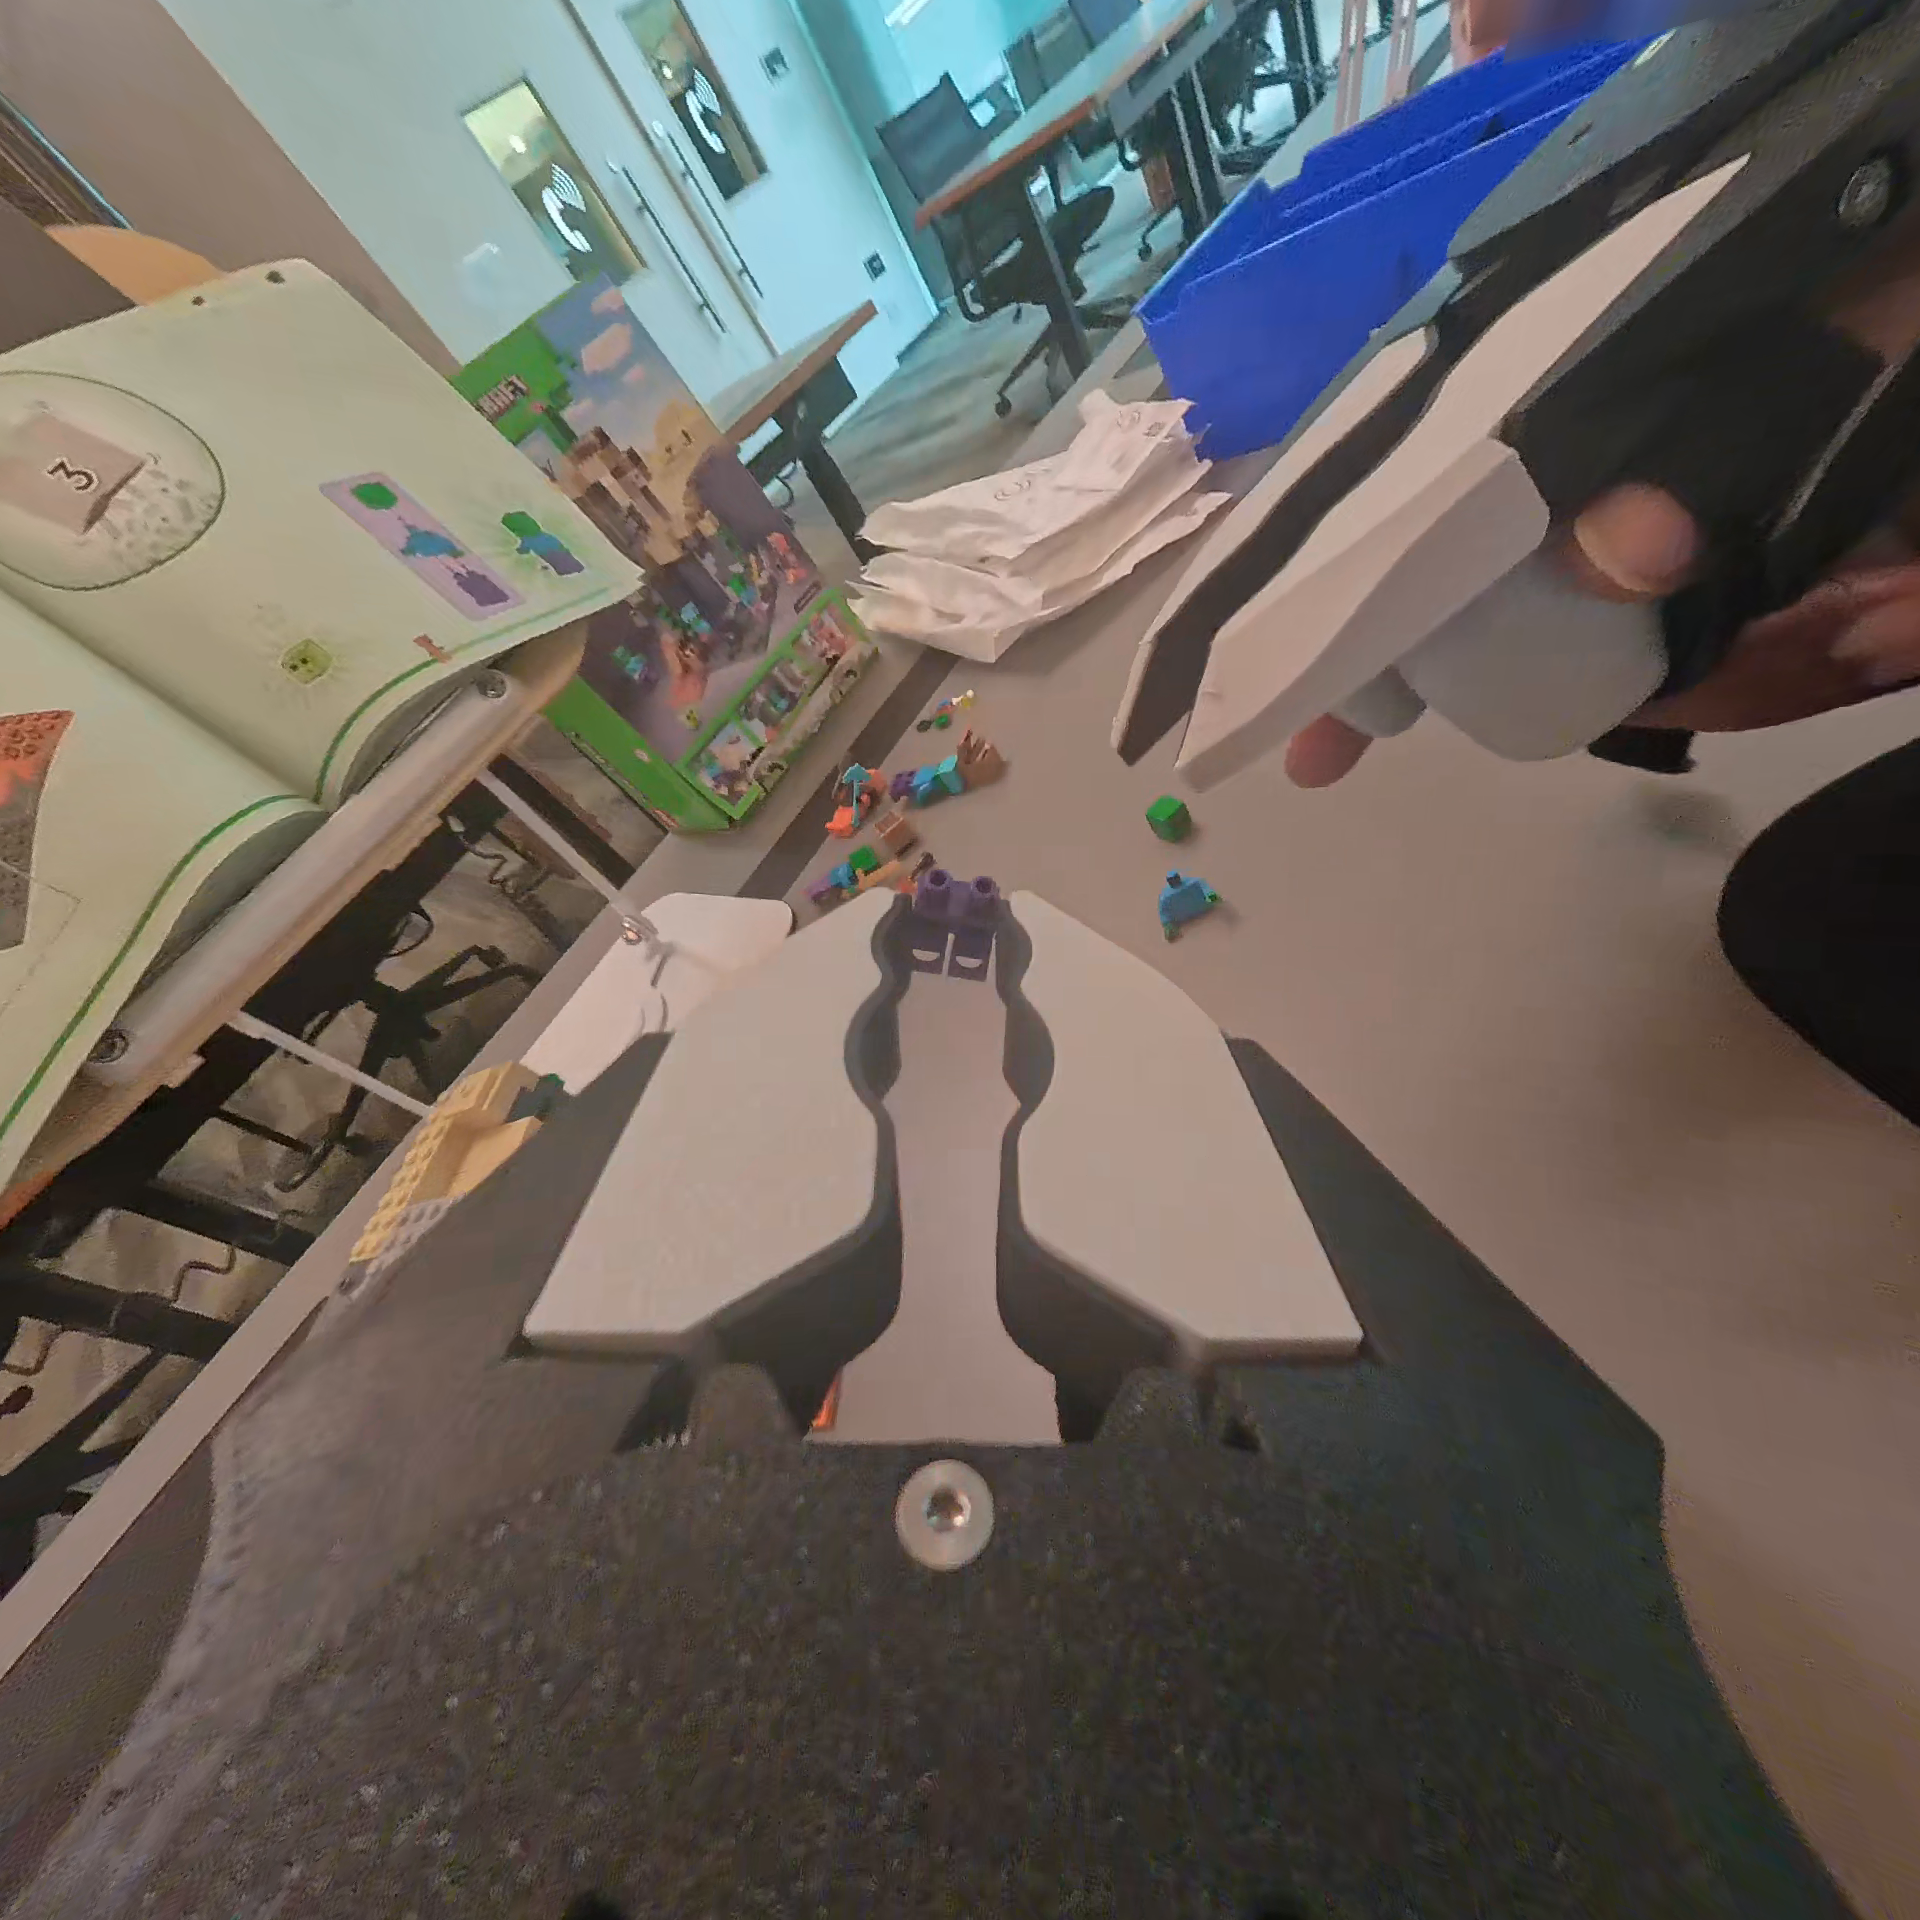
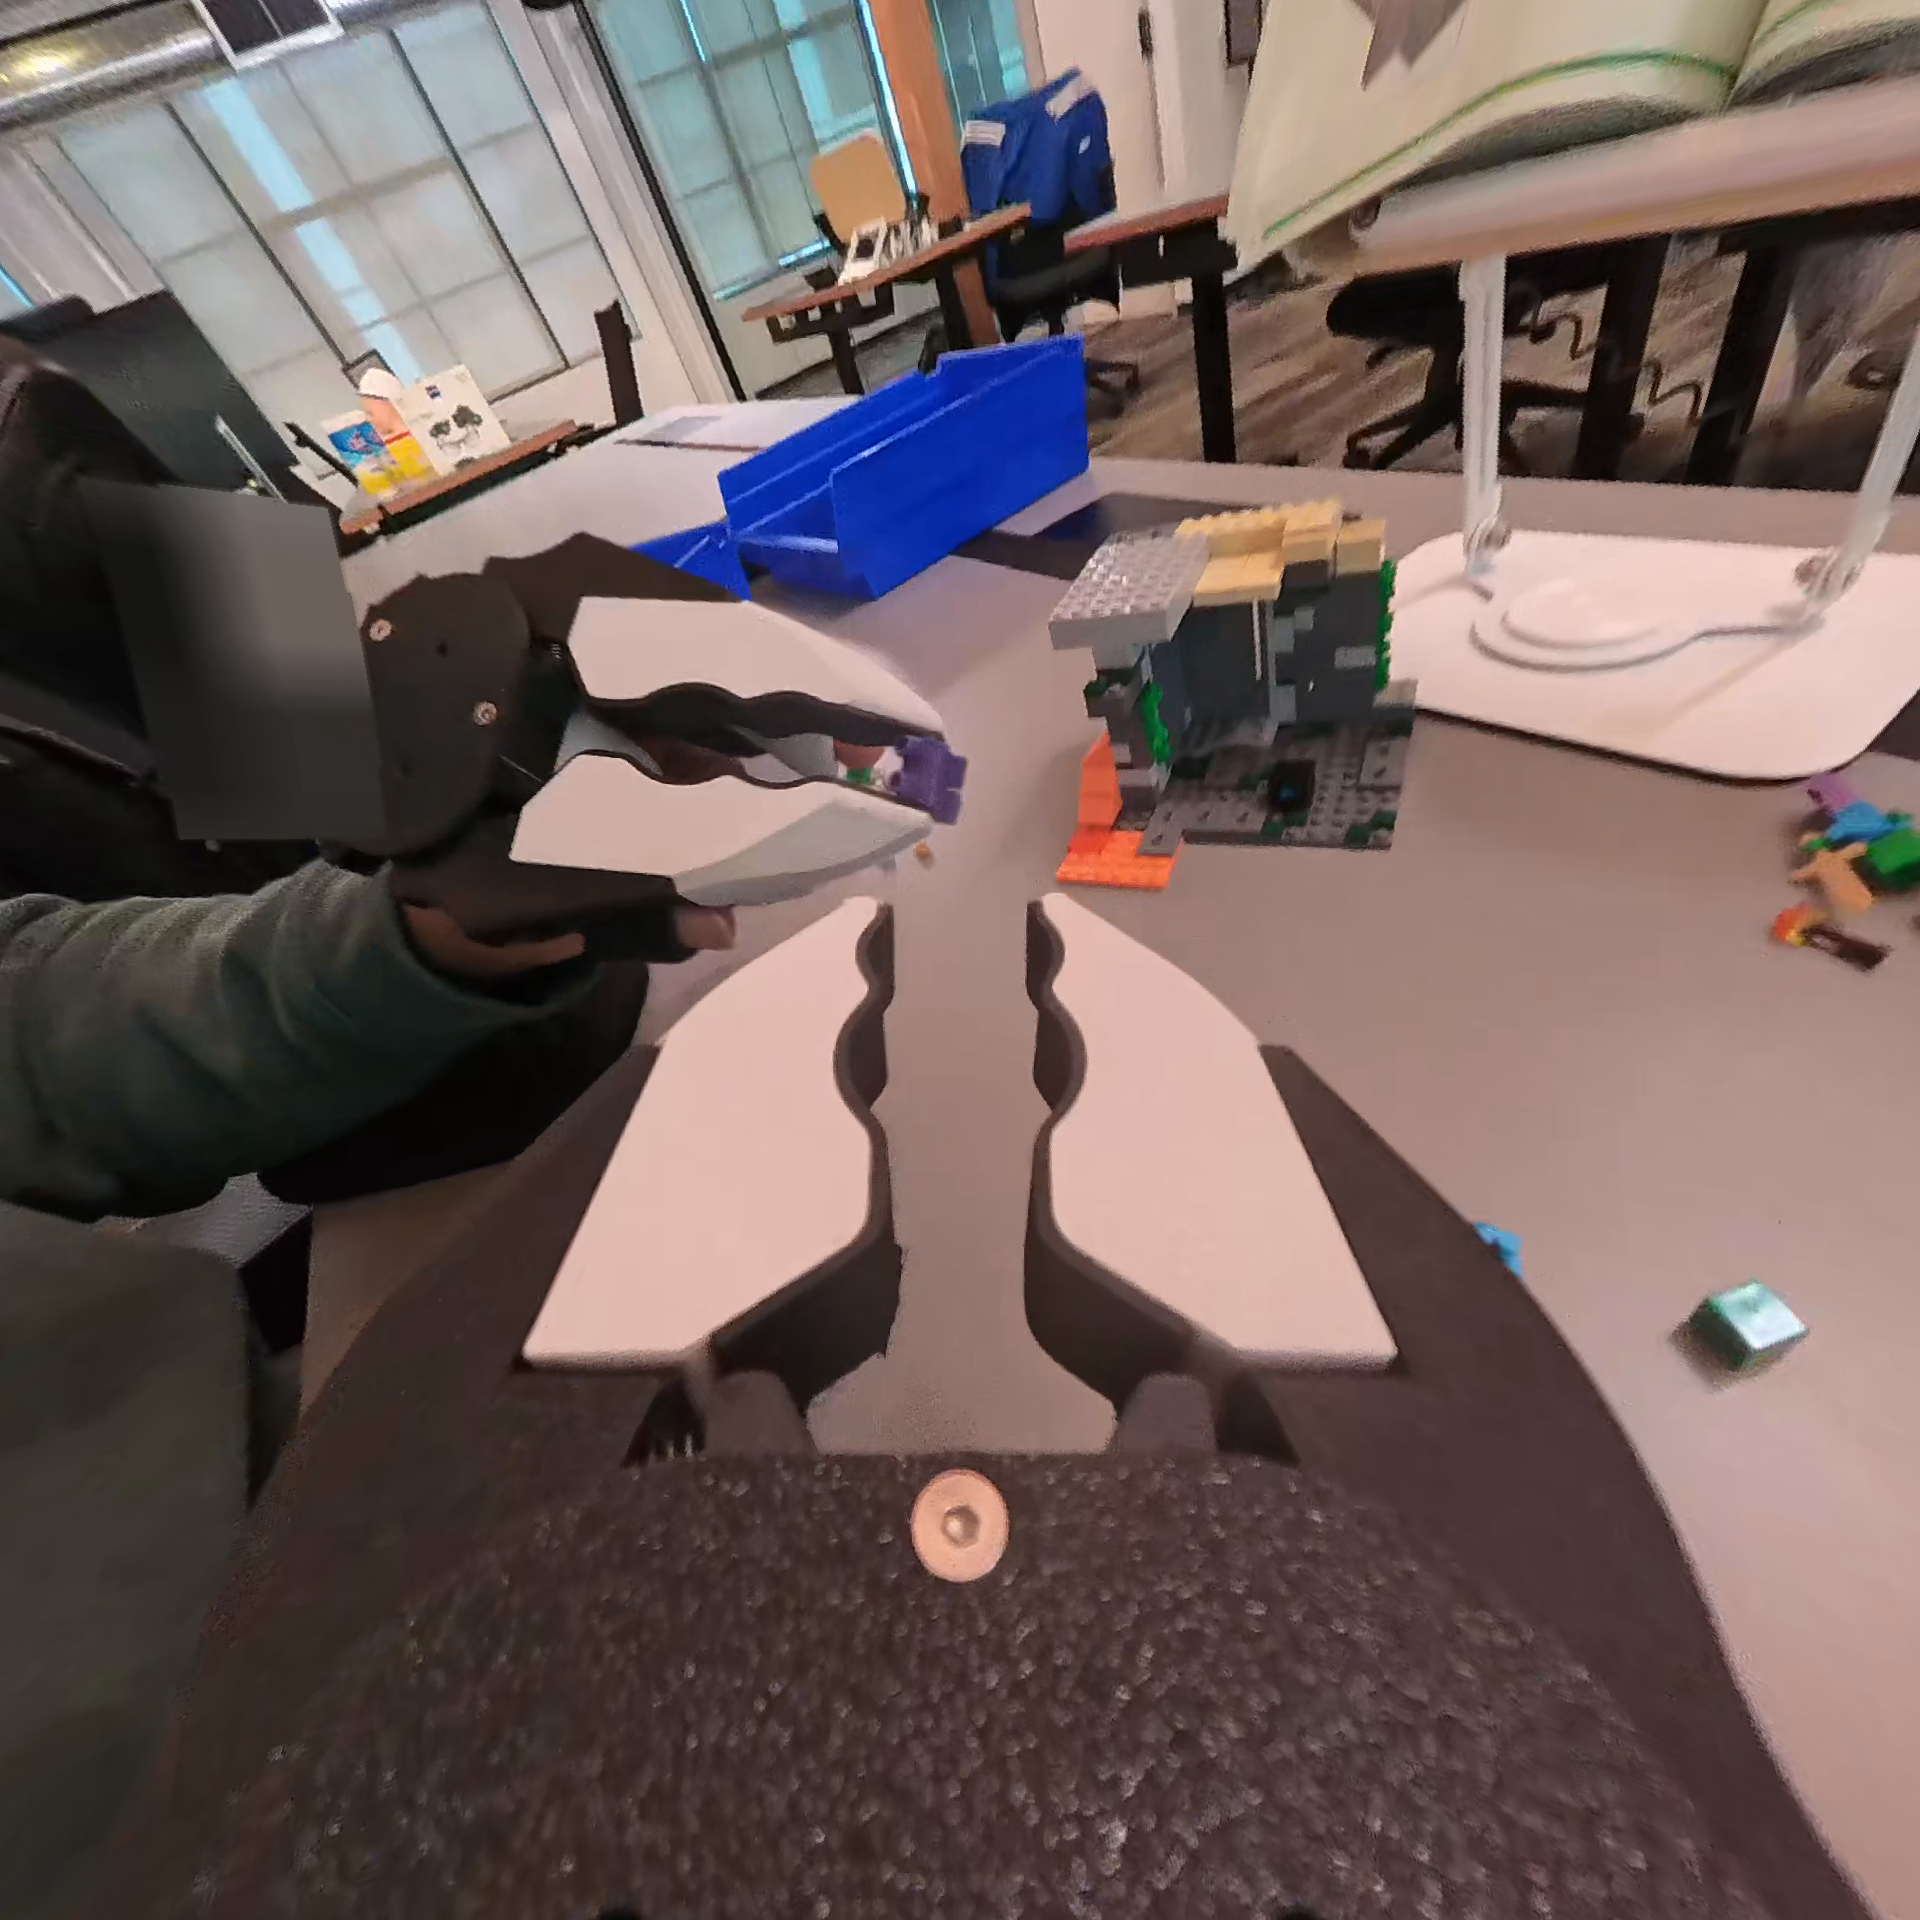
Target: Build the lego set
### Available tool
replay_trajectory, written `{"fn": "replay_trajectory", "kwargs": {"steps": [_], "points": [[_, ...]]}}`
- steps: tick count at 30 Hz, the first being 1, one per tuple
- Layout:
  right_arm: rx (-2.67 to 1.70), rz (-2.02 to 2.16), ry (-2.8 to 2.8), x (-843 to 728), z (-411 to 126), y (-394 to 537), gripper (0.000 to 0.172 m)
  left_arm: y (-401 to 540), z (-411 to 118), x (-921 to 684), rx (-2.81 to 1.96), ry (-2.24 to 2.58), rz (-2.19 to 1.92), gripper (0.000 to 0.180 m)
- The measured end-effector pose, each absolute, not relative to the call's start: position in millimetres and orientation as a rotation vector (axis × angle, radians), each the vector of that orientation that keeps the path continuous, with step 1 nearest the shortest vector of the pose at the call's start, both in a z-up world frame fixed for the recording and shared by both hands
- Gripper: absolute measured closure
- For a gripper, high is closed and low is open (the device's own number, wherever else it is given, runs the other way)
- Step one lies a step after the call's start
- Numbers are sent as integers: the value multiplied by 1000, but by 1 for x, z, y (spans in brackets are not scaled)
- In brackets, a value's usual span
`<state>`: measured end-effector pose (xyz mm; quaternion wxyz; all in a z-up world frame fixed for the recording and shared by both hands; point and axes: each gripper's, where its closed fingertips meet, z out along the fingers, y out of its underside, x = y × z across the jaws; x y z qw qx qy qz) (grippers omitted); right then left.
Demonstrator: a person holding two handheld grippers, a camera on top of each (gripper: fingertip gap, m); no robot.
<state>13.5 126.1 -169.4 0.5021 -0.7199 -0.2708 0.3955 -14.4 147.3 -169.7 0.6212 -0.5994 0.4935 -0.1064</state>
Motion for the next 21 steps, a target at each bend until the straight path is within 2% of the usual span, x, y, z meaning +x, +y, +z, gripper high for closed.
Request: {"fn": "replay_trajectory", "kwargs": {"steps": [10, 21], "points": [[-1800, 1001, -689, -3, -183, 119, 153, 134, -176, -5, -1249, 1147, -119, 166], [-1774, 1028, -686, -14, -173, 118, 157, 132, -172, -12, -1199, 1157, -33, 166]]}}
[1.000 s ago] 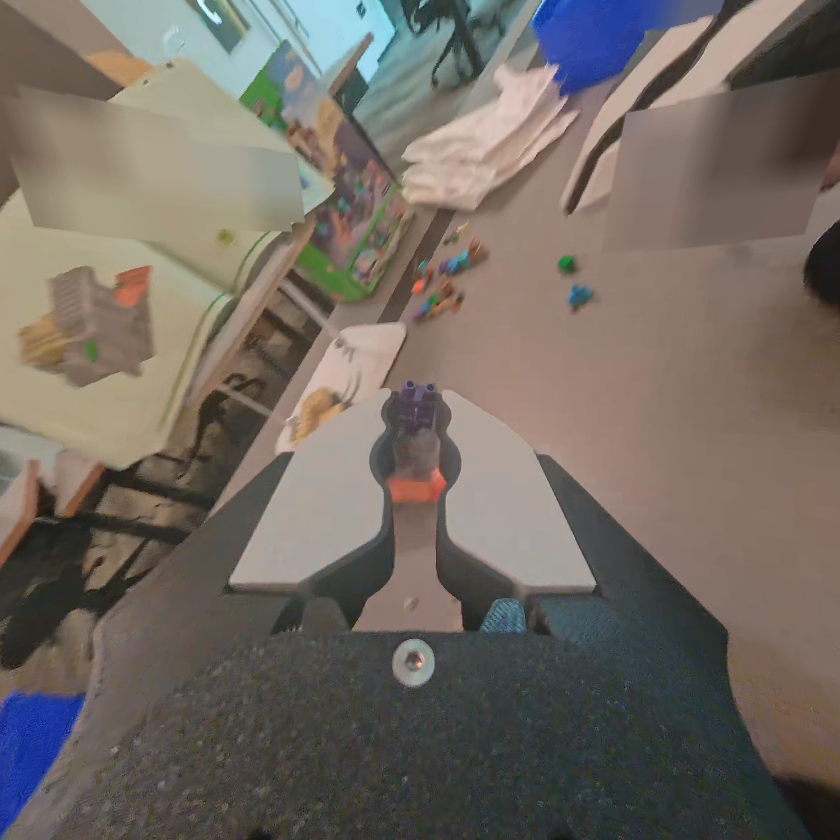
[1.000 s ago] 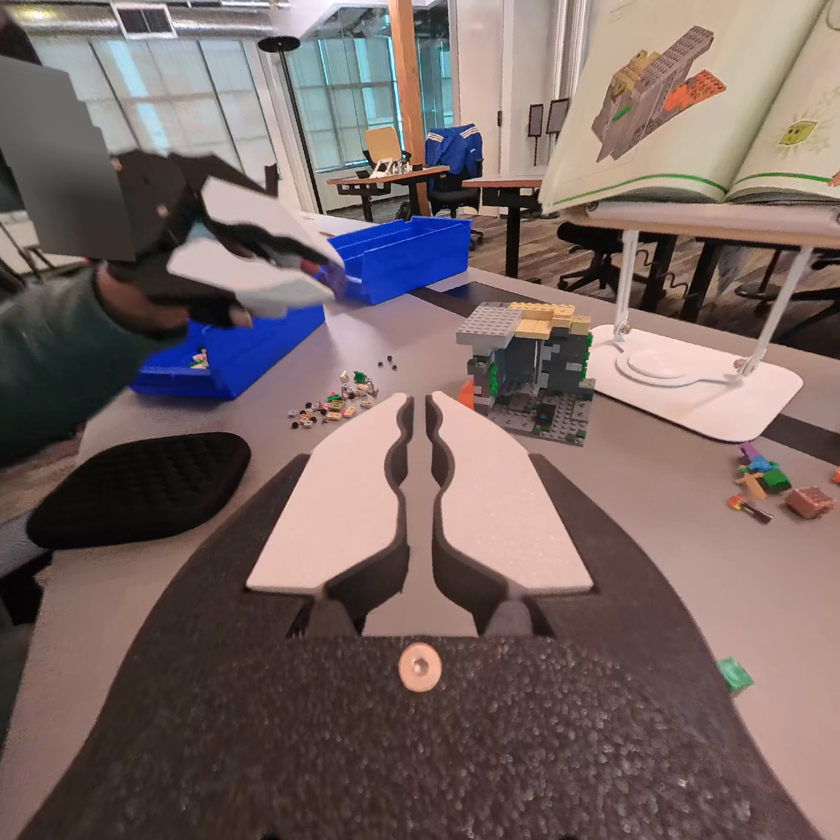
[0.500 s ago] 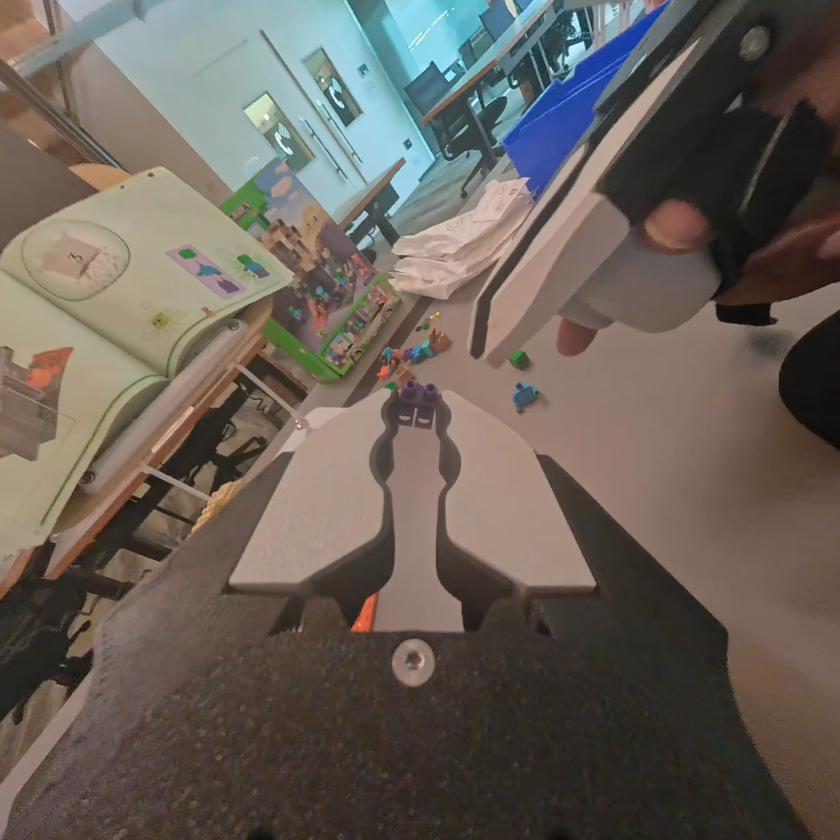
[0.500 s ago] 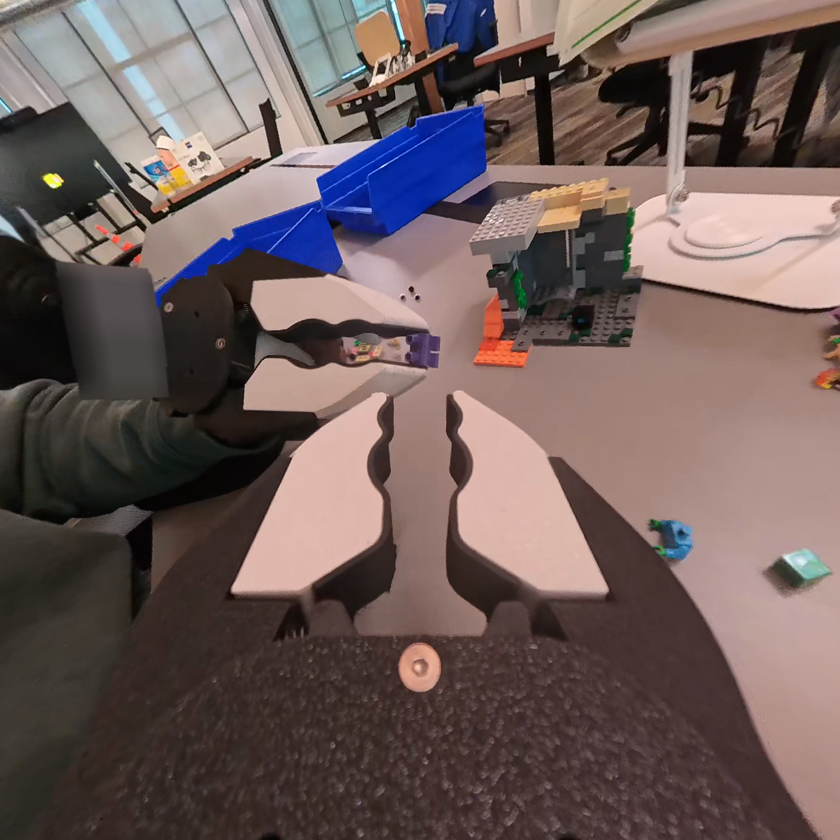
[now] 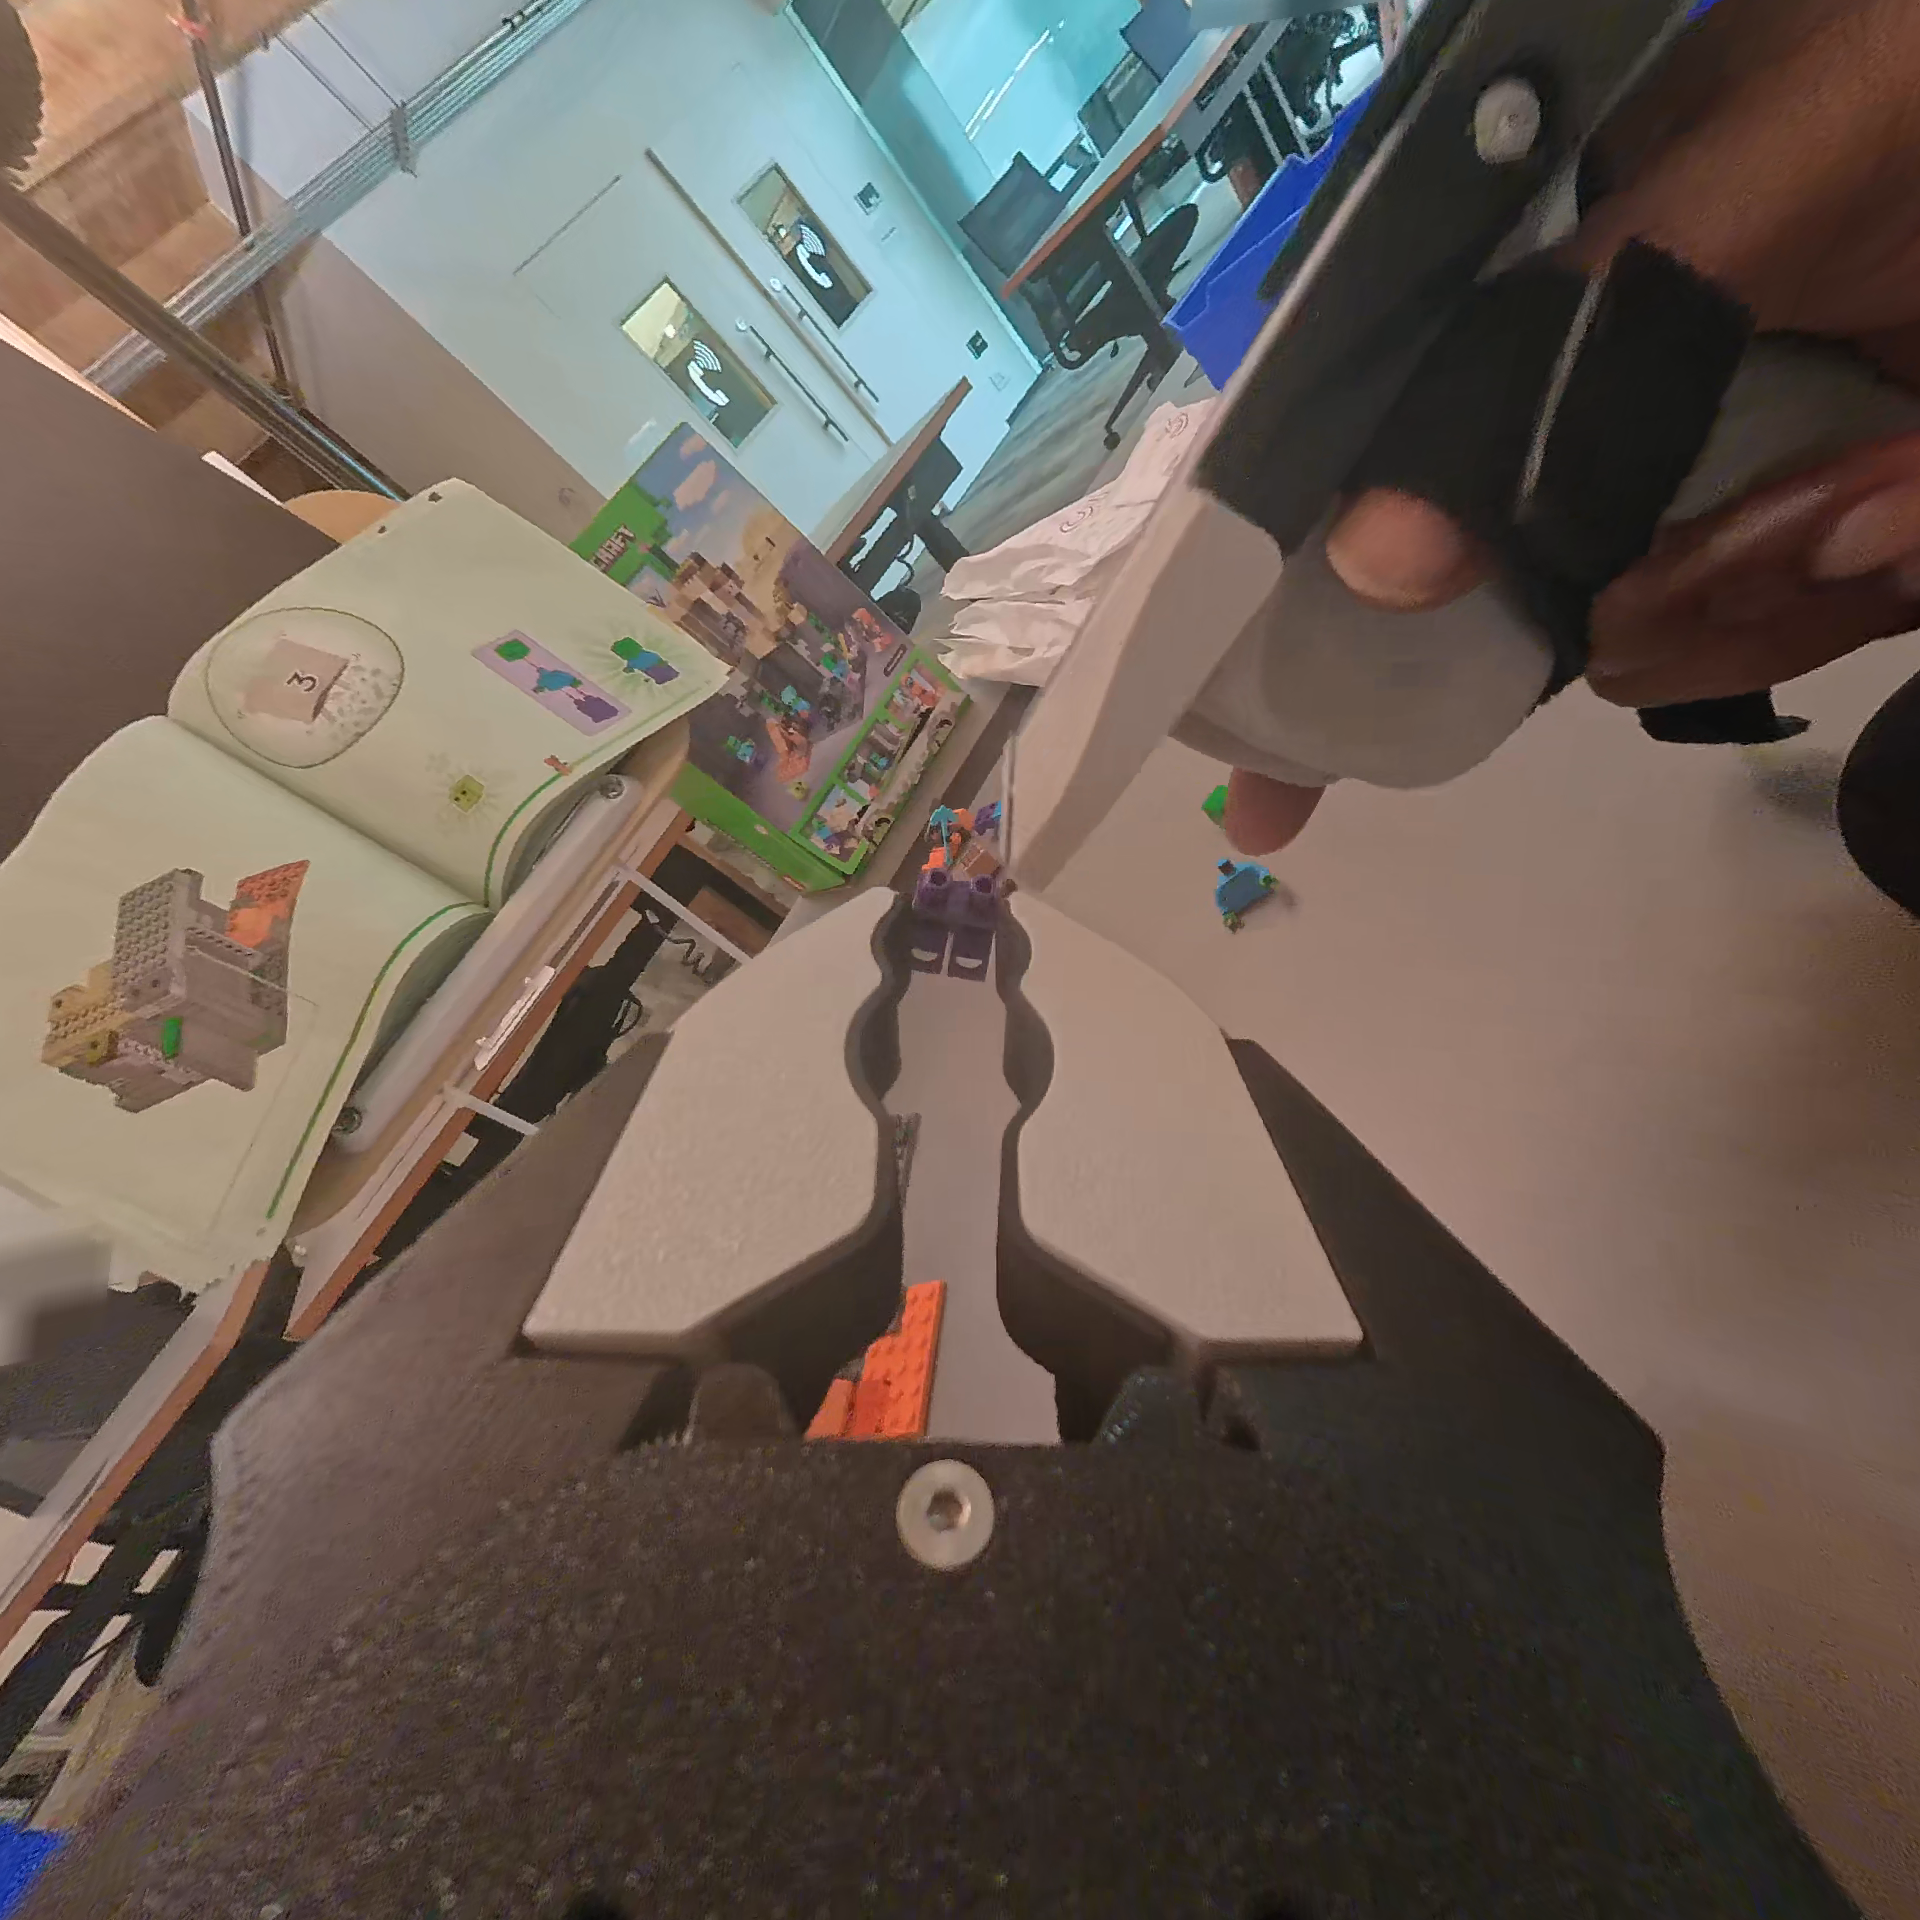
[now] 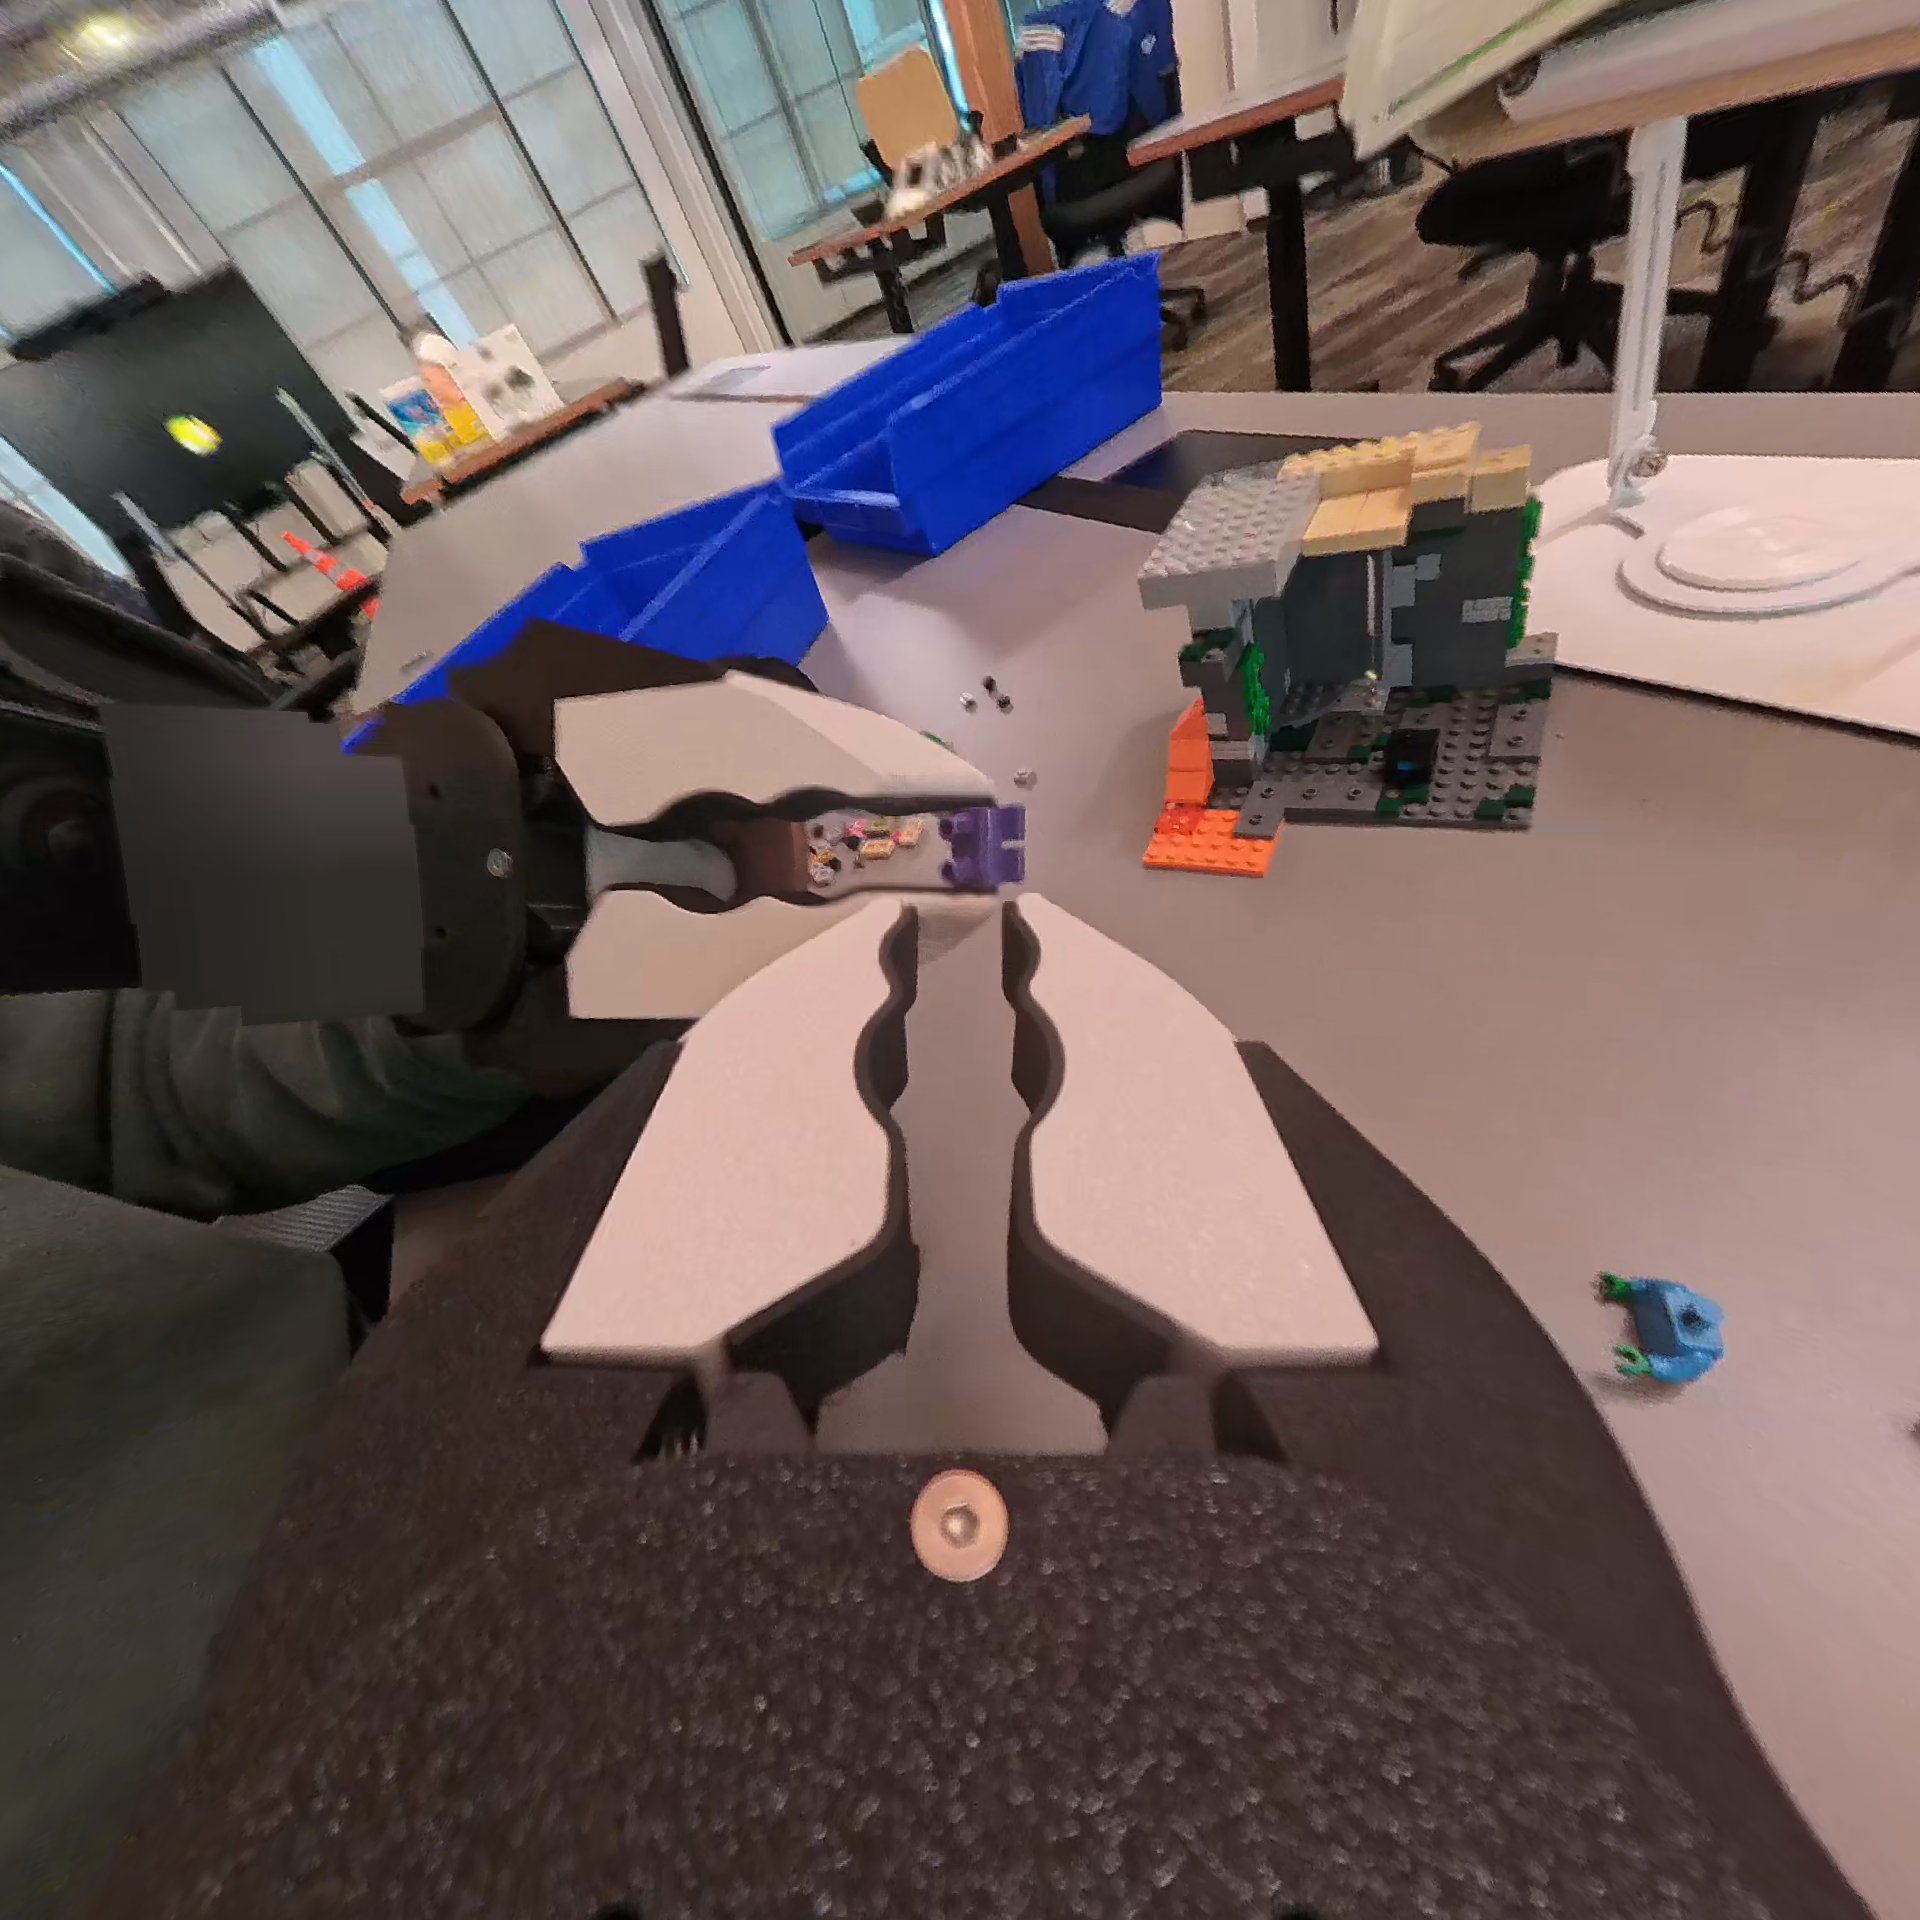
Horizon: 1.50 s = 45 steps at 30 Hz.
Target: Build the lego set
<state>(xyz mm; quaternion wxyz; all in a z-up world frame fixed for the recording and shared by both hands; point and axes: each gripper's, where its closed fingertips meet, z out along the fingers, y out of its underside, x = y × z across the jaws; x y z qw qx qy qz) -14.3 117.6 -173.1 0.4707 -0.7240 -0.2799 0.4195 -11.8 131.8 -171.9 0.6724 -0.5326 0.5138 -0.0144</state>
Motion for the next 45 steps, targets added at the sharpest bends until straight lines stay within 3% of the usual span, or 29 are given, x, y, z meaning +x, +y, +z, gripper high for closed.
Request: {"fn": "replay_trajectory", "kwargs": {"steps": [8, 13, 29, 45], "points": [[-1831, 1026, -704, -24, -173, 121, 154, 125, -172, -7, -1142, 1203, 40, 166], [-1835, 998, -734, -27, -180, 124, 163, 125, -178, -9, -1145, 1237, 44, 165], [-1798, 897, -1303, -2, -200, 97, 163, 94, -202, 3, -1355, 1375, -690, 153], [-1645, 950, -1725, -4, -211, 66, 163, 70, -216, 6, -1331, 1523, -805, 173]]}}
